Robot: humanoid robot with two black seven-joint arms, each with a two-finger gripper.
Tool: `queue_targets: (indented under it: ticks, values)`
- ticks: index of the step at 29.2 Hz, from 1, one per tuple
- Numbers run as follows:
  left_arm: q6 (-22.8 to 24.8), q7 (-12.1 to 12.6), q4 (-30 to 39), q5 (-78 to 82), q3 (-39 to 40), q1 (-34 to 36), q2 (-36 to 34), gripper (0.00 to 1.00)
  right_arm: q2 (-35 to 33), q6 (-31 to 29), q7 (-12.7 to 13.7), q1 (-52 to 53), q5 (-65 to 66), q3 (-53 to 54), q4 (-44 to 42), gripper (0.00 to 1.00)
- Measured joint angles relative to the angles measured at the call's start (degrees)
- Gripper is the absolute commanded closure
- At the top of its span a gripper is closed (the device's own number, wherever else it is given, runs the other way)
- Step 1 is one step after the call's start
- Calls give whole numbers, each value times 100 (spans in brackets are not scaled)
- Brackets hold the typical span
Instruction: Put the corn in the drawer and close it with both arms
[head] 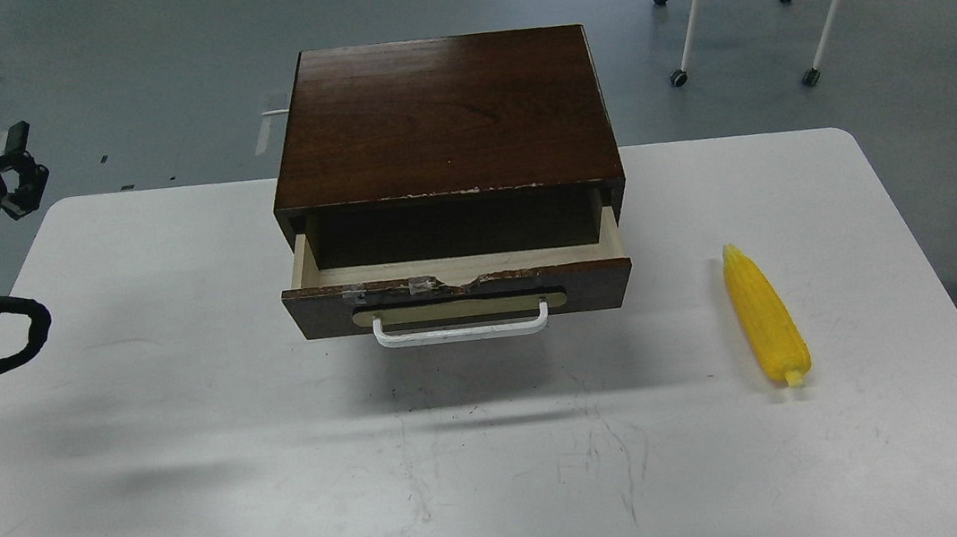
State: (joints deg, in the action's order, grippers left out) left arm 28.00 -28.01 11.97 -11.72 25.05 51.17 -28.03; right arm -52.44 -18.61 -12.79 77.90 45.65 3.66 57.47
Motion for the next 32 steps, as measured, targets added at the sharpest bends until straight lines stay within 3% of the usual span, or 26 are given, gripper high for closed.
queue_targets:
  ticks: [5,10,18,25,29,31,32]
  values:
    - [0,0,-2,0,0,0,-49,2,-167,196,64,-113,1389,-638,676,0]
    - [0,0,-1,-5,0,0,-100,2,111,621,212,-651,1879,-1097,904,0]
    - [0,0,-25,-7,2,-41,-281,2,321,816,566,-1489,2449,-1153,896,1]
    - [0,2,-56,-16,55,-62,-295,2,738,835,611,-1834,2474,-1167,726,13]
    - [0,2,-61,-16,69,-60,-307,2,1012,842,612,-2003,2508,-1173,609,33]
    - [0,2,-68,-16,69,-50,-319,2,1077,846,612,-2069,2510,-1173,590,48]
    - [0,2,-77,-16,70,-50,-327,2,1089,848,612,-2094,2510,-1172,584,50]
